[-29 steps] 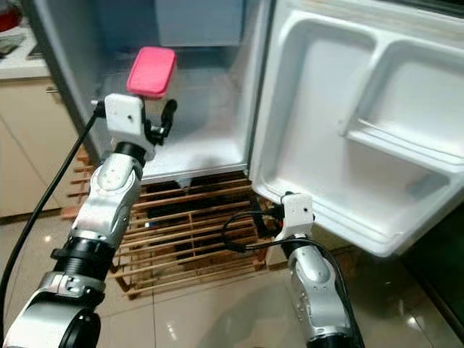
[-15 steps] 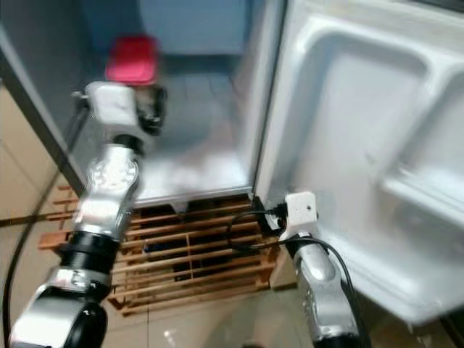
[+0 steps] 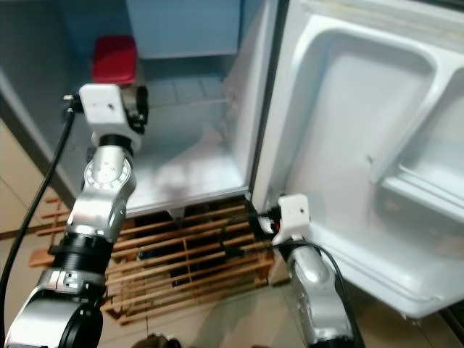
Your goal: Restocking fridge
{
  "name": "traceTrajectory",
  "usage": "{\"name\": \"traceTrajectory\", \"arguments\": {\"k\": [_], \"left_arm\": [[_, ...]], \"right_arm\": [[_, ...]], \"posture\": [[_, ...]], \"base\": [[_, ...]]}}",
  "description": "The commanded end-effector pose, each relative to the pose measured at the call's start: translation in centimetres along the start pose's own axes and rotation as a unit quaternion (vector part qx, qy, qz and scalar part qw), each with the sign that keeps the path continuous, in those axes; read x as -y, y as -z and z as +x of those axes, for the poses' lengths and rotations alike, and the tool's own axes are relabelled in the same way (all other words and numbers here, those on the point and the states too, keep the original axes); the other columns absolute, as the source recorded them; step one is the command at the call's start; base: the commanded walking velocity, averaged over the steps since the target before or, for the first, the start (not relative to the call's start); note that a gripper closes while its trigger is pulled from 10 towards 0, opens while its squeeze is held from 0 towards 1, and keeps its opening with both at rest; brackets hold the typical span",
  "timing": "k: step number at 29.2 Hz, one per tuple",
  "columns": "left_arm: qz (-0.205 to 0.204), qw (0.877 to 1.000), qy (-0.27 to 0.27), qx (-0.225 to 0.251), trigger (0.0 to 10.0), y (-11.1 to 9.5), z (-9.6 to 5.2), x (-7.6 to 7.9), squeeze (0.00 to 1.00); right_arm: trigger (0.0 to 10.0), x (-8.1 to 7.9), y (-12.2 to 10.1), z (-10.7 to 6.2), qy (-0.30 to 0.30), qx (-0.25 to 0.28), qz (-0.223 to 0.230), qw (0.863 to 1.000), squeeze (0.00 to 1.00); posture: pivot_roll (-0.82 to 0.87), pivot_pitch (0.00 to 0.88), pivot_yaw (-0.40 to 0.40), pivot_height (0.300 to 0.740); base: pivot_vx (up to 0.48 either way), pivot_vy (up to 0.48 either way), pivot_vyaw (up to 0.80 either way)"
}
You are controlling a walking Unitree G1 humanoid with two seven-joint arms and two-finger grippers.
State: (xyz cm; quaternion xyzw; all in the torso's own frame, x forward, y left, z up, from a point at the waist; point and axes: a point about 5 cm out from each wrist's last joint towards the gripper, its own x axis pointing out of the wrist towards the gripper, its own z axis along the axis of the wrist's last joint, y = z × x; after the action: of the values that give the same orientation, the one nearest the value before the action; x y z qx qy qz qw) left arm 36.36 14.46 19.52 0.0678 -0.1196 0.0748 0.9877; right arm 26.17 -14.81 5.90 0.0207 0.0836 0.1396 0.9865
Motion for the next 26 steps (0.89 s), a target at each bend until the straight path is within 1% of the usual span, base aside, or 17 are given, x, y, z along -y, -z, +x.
{"name": "traceTrajectory", "arguments": {"k": [1, 5, 8, 11, 14, 16, 18, 19, 20, 22, 24, 25, 26], "left_arm": [[0.015, 1.0, -0.011, -0.007, 10.0, 0.0, 0.8, -0.3, 0.0], [0.045, 0.998, -0.036, -0.039, 10.0, 1.0, 2.5, -2.3, 0.0], [0.055, 0.997, -0.039, -0.046, 10.0, 1.1, 3.0, -2.7, 0.0], [0.06, 0.996, -0.031, -0.055, 10.0, 0.8, 3.9, -3.1, 0.0], [0.066, 0.996, -0.028, -0.06, 10.0, 0.5, 4.6, -3.1, 0.0], [0.065, 0.995, -0.03, -0.065, 10.0, 0.2, 5.1, -3.3, 0.0], [0.066, 0.995, -0.045, -0.058, 10.0, -1.0, 6.0, -4.0, 0.0], [0.066, 0.995, -0.045, -0.058, 10.0, -1.0, 6.0, -4.0, 0.0], [0.066, 0.995, -0.051, -0.055, 10.0, -1.4, 6.2, -4.3, 0.0], [0.069, 0.994, -0.064, -0.054, 10.0, -2.0, 6.6, -5.0, 0.0], [0.069, 0.993, -0.075, -0.055, 10.0, -2.3, 6.9, -5.6, 0.0], [0.067, 0.993, -0.077, -0.055, 10.0, -2.4, 7.0, -5.9, 0.0], [0.067, 0.993, -0.077, -0.055, 10.0, -2.4, 7.0, -5.9, 0.0]], "right_arm": [[10.0, 0.0, -0.4, 0.0, -0.004, 0.005, -0.001, 1.0, 0.0], [10.0, -0.1, -0.9, -0.1, -0.025, 0.008, -0.009, 1.0, 0.0], [10.0, -0.1, -1.1, -0.1, -0.031, 0.009, -0.011, 0.999, 0.0], [10.0, -0.3, -1.8, -0.2, -0.041, 0.015, -0.012, 0.999, 0.0], [10.0, -0.6, -2.6, -0.5, -0.051, 0.024, -0.014, 0.998, 0.0], [10.0, -1.1, -3.5, -0.9, -0.06, 0.034, -0.014, 0.998, 0.0], [10.0, -1.6, -4.4, -1.7, -0.067, 0.042, -0.014, 0.997, 0.0], [10.0, -1.6, -4.4, -1.7, -0.067, 0.042, -0.014, 0.997, 0.0], [10.0, -1.7, -4.5, -2.0, -0.068, 0.042, -0.013, 0.997, 0.0], [10.0, -2.1, -4.7, -3.1, -0.073, 0.039, -0.011, 0.996, 0.0], [10.0, -2.5, -4.7, -3.9, -0.076, 0.033, -0.011, 0.996, 0.0], [10.0, -2.7, -4.7, -4.4, -0.077, 0.028, -0.01, 0.997, 0.0], [10.0, -2.7, -4.7, -4.4, -0.077, 0.028, -0.01, 0.997, 0.0]], "posture": [[-0.08, 0.0, -0.011, 0.74], [-0.08, 0.0, -0.018, 0.74], [-0.08, 0.0, -0.021, 0.74], [-0.09, 0.0, -0.028, 0.74], [-0.11, 0.0, -0.028, 0.74], [-0.13, 0.0, -0.027, 0.74], [-0.15, 0.0, -0.028, 0.74], [-0.15, 0.0, -0.028, 0.74], [-0.16, 0.0, -0.029, 0.74], [-0.18, 0.003, -0.033, 0.74], [-0.19, 0.017, -0.035, 0.74], [-0.2, 0.043, -0.04, 0.74], [-0.2, 0.043, -0.04, 0.74]], "base": [[0.0, 0.0, 0.0], [0.0, 0.0, 0.0], [0.0, 0.0, 0.0], [0.0, 0.0, 0.0], [0.0, 0.0, 0.0], [0.0, 0.0, 0.0], [0.0, 0.0, 0.0], [0.0, 0.0, 0.0], [0.0, 0.0, 0.0], [0.0, 0.0, 0.0], [0.0, 0.0, 0.0], [0.0, 0.0, 0.0], [0.0, 0.0, 0.0]]}}
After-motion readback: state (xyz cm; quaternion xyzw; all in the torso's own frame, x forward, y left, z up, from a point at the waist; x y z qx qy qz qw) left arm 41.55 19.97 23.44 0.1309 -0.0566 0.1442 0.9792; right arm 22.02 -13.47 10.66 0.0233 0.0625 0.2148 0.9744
